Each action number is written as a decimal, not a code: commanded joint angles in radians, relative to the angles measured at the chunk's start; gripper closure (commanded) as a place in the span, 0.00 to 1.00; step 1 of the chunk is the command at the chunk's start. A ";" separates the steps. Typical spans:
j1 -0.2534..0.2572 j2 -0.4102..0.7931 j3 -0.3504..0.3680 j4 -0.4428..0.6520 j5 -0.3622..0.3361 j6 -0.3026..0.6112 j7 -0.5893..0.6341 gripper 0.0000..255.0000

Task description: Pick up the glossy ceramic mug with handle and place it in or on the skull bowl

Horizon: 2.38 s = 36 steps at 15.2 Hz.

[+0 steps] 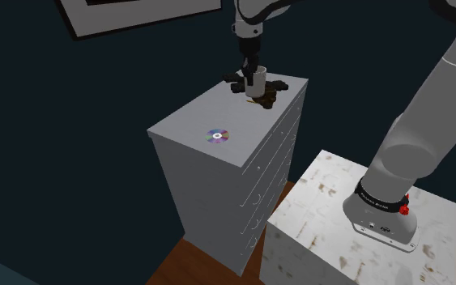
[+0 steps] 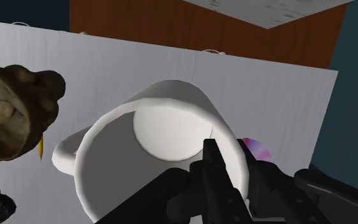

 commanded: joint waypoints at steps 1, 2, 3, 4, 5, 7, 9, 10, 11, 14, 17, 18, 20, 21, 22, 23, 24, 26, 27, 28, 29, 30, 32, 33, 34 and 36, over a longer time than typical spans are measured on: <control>-0.021 0.033 -0.025 0.043 -0.004 -0.007 -0.046 1.00; -0.032 0.049 -0.036 0.064 -0.005 -0.010 -0.068 1.00; -0.042 0.066 -0.048 0.086 -0.005 -0.014 -0.090 1.00; -0.052 0.084 -0.059 0.108 -0.005 -0.018 -0.112 1.00; -0.063 0.103 -0.069 0.133 -0.005 -0.022 -0.134 1.00; -0.084 0.143 -0.090 0.186 -0.002 -0.033 -0.177 1.00; -0.106 0.187 -0.109 0.244 0.002 -0.045 -0.219 1.00; -0.117 0.210 -0.118 0.276 0.005 -0.052 -0.240 1.00; -0.129 0.234 -0.127 0.310 0.009 -0.060 -0.261 1.00; -0.166 0.315 -0.150 0.422 0.022 -0.090 -0.323 1.00; -0.207 0.407 -0.169 0.557 0.039 -0.130 -0.382 1.00; -0.221 0.442 -0.174 0.609 0.046 -0.147 -0.401 1.00; -0.245 0.494 -0.180 0.676 0.056 -0.160 -0.427 1.00; -0.244 0.492 -0.180 0.658 0.055 -0.145 -0.426 1.00; -0.243 0.489 -0.179 0.641 0.055 -0.130 -0.426 1.00; -0.243 0.487 -0.179 0.624 0.054 -0.116 -0.425 1.00; -0.242 0.485 -0.179 0.608 0.054 -0.101 -0.424 1.00; -0.241 0.483 -0.179 0.577 0.054 -0.073 -0.423 1.00; -0.241 0.482 -0.179 0.563 0.053 -0.059 -0.422 1.00; -0.240 0.482 -0.179 0.549 0.053 -0.046 -0.422 1.00; -0.240 0.481 -0.178 0.535 0.053 -0.032 -0.421 1.00; -0.239 0.481 -0.178 0.522 0.053 -0.019 -0.421 1.00; -0.239 0.482 -0.178 0.496 0.053 0.008 -0.420 1.00; -0.239 0.483 -0.178 0.484 0.053 0.021 -0.419 1.00; -0.238 0.484 -0.178 0.472 0.053 0.034 -0.419 1.00; -0.238 0.487 -0.177 0.449 0.054 0.059 -0.418 1.00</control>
